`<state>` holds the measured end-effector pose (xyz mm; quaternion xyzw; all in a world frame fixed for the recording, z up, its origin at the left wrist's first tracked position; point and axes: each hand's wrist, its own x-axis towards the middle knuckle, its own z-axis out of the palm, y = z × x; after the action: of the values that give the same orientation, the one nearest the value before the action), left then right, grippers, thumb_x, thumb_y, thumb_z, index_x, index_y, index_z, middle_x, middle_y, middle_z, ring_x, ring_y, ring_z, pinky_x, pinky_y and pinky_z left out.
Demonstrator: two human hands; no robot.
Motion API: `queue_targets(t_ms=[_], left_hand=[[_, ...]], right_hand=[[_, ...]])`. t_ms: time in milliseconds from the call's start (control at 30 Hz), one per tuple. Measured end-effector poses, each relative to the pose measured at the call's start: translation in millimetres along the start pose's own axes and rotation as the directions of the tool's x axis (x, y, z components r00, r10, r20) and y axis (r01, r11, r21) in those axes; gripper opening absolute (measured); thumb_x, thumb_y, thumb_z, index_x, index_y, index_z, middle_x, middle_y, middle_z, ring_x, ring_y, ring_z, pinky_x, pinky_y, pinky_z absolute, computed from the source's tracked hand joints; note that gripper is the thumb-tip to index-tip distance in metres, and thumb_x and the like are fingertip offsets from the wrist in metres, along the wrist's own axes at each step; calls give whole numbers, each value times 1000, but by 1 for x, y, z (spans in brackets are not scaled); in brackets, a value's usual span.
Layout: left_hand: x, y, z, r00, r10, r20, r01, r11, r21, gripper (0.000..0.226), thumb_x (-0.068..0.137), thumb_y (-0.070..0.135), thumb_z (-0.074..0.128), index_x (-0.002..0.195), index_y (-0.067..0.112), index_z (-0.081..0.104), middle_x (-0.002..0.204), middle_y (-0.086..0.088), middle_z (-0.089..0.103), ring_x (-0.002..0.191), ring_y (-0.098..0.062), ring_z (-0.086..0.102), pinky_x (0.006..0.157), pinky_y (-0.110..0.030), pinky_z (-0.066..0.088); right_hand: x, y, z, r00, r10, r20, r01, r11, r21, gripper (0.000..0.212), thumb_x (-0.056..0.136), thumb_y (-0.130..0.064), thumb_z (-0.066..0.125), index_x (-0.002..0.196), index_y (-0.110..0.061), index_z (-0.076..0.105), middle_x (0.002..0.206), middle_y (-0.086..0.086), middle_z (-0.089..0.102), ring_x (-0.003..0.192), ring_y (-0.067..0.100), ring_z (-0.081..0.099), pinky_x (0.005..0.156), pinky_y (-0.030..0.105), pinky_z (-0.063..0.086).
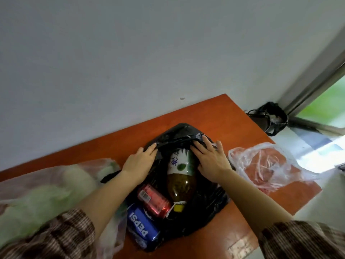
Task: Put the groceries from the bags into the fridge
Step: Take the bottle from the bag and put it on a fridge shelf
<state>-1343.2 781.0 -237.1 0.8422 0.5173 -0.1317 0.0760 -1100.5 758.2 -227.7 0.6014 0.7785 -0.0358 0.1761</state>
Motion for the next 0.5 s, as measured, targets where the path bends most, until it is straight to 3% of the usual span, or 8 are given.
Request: queue_targets(t_ms=[67,167,267,500], left_hand=[[18,-9,8,999,-30,32,32,997,-74,76,90,0,49,153,17,11,161,7,-5,127,-29,35,83,-36,48],[43,-9,11,989,-112,100,138,939,-316,61,97,27,37,152,22,11,160,15,-6,137,-31,25,100,-43,39],[69,-2,11,990,-99,99,132,897,-421,71,94,46,40,153,25,6,159,16,-11,140,-32,18,104,-46,37],[130,-8,18,998,-68,6,66,937,-342,64,95,16,41,150,29,13,160,14,-3,132,-27,30,96,-45,43]], right_hand=[[13,1,-1,1000,1,3,-1,1000,-28,70,98,-31,38,154,-21,-2,162,-4,-2,148,25,-15,114,57,0],[29,10,-1,1000,15,8,-14,998,-57,72,98,-29,38,154,-22,-8,162,-4,-2,148,26,-15,114,57,1],[43,19,3,997,75,34,-74,996,-40,75,97,-30,39,153,-21,-9,163,-4,-1,148,26,-15,114,57,0],[54,29,31,973,190,134,-202,976,82,72,100,-32,34,152,-23,-15,162,-6,-8,147,23,-18,114,56,3]])
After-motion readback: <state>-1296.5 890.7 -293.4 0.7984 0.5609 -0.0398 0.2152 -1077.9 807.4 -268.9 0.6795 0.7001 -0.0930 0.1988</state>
